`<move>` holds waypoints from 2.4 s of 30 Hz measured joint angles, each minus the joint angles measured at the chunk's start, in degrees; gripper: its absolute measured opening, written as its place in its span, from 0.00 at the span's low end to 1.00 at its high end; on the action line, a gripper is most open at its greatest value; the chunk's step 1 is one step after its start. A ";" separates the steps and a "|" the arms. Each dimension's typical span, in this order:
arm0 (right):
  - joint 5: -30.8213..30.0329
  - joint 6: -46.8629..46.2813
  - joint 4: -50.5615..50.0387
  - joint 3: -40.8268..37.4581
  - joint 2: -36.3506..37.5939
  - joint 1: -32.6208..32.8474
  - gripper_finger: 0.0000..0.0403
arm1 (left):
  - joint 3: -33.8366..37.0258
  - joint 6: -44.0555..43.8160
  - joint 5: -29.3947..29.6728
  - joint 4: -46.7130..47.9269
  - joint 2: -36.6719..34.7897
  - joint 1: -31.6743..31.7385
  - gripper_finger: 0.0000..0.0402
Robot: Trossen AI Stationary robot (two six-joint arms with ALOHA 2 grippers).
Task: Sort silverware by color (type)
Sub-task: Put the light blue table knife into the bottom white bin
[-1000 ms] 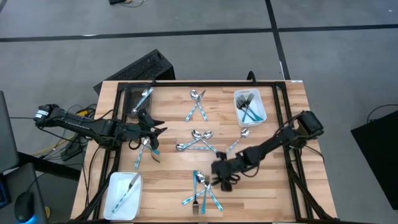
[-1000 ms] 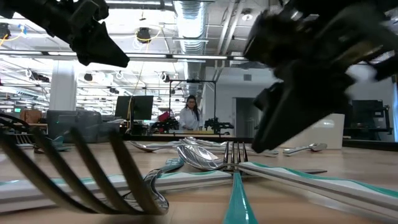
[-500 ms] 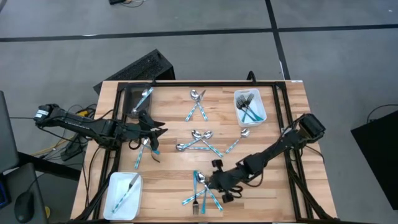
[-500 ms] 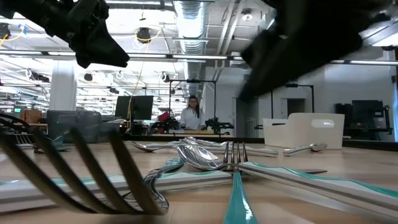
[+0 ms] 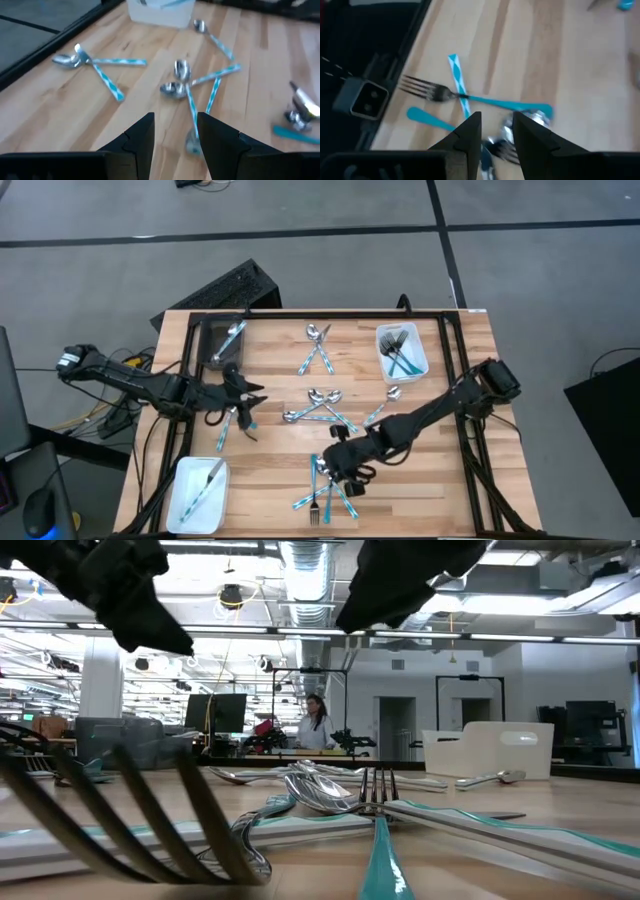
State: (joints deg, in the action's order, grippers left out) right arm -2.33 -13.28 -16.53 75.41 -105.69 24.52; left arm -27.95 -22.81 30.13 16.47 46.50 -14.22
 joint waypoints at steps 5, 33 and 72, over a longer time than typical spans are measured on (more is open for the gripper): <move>0.04 -1.39 1.38 1.64 -4.52 2.21 0.33 | 0.97 0.10 3.42 0.68 0.01 -2.24 0.34; 5.74 1.62 -25.40 28.85 -27.38 2.59 0.32 | 1.06 9.92 6.74 0.49 -0.15 -2.38 0.34; 0.24 -4.39 -36.88 23.31 -19.29 -0.69 0.28 | 1.06 1.99 6.48 5.15 -0.15 -2.35 0.34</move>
State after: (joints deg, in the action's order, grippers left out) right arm -2.09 -17.67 -53.41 98.72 -124.99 23.84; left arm -26.89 -20.82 36.61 21.62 46.35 -16.58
